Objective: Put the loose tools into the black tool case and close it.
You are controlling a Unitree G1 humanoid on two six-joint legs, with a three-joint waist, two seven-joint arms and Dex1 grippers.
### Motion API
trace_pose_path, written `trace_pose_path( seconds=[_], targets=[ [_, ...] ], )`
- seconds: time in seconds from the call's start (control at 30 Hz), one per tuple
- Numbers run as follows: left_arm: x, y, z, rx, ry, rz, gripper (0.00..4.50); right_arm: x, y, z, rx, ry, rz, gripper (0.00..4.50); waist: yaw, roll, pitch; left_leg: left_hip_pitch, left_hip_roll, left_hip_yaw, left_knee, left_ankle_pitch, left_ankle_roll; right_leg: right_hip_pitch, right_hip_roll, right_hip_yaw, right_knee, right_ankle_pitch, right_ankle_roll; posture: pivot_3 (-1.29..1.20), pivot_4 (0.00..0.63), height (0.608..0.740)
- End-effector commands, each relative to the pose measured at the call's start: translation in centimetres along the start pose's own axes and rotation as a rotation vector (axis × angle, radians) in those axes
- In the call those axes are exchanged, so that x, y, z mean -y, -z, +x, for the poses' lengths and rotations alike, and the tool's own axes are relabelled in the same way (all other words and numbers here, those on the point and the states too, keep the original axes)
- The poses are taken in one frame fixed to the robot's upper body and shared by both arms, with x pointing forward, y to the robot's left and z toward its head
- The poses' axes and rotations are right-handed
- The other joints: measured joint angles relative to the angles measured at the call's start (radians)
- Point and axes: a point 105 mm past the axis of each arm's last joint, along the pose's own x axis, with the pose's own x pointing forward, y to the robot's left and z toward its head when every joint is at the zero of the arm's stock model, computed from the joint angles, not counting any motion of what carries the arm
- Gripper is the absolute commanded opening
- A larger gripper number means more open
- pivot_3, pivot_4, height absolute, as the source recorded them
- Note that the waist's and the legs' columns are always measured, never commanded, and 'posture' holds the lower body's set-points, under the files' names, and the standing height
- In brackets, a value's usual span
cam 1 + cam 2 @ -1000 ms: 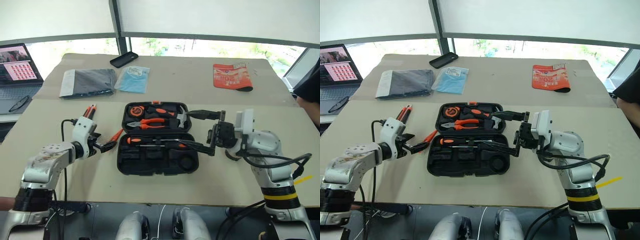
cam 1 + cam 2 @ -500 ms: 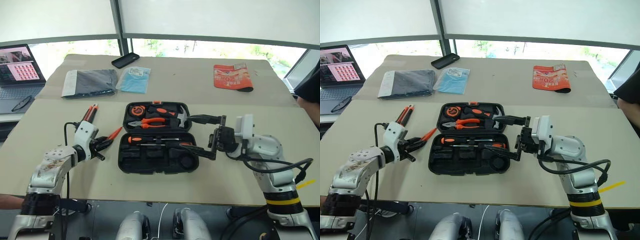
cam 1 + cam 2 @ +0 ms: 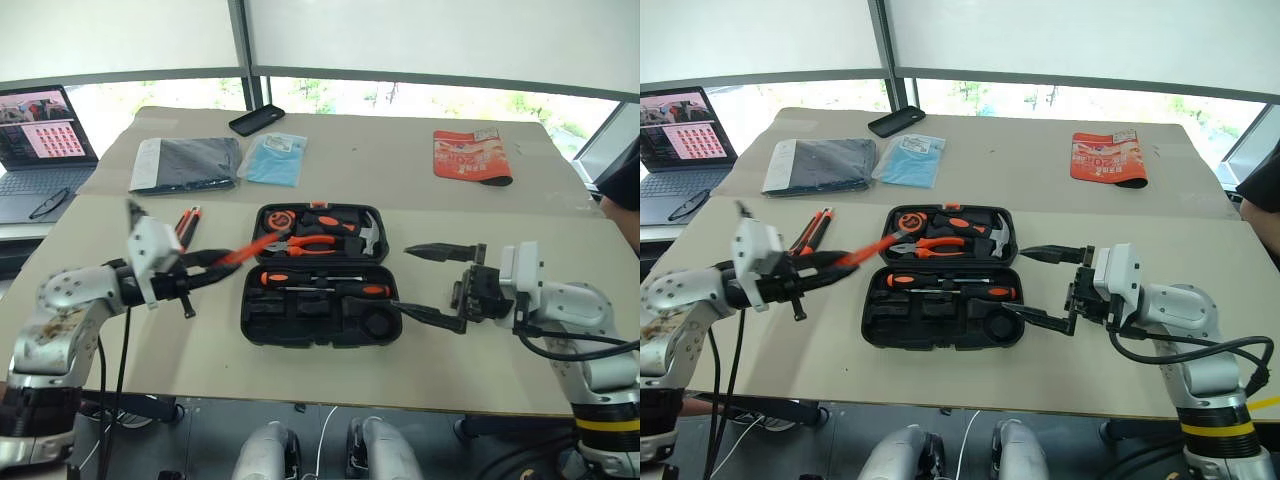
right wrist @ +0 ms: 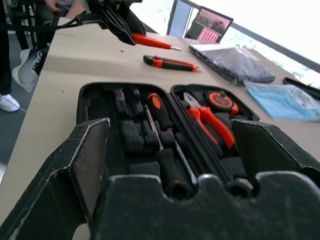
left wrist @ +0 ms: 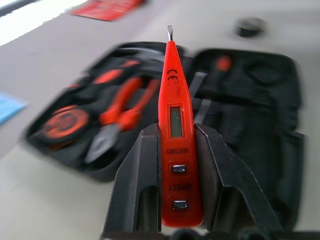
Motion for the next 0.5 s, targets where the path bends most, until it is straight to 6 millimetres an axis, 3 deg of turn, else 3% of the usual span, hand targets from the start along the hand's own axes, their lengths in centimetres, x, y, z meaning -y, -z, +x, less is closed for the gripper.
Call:
trace_pose_path(
  seconds=[0.03,0.2,0.5],
  targets=[
    [1.0,0.7,1.7,-0.119,0.128,0.082,0.49,0.2,-0.8,-0.5,0.002,0.002,-0.036,4.50,-0.006,0.000,0.000,0.000,0.000,0.000,0.000,0.002,0.003,0.000,0.001,0.000,0.000,0.000,0.000,0.00,0.150,0.740],
    [0.3,2.8,4.0,-0.275,0.146,0.124,0.49,-0.2,-1.2,-0.1,0.018,0.003,-0.021,4.50,-0.010,-0.001,0.000,0.000,0.003,0.000,0.000,0.003,0.004,-0.001,0.006,0.001,0.000,0.000,0.000,0.00,0.150,0.740],
    [0.9,4.2,4.1,-0.386,0.213,0.114,0.49,-0.7,-1.2,0.0,0.019,0.018,-0.005,4.50,-0.010,-0.001,0.001,0.000,0.003,0.000,0.001,0.000,0.010,0.000,0.005,0.002,0.000,0.000,-0.001,0.00,0.150,0.740]
  ],
)
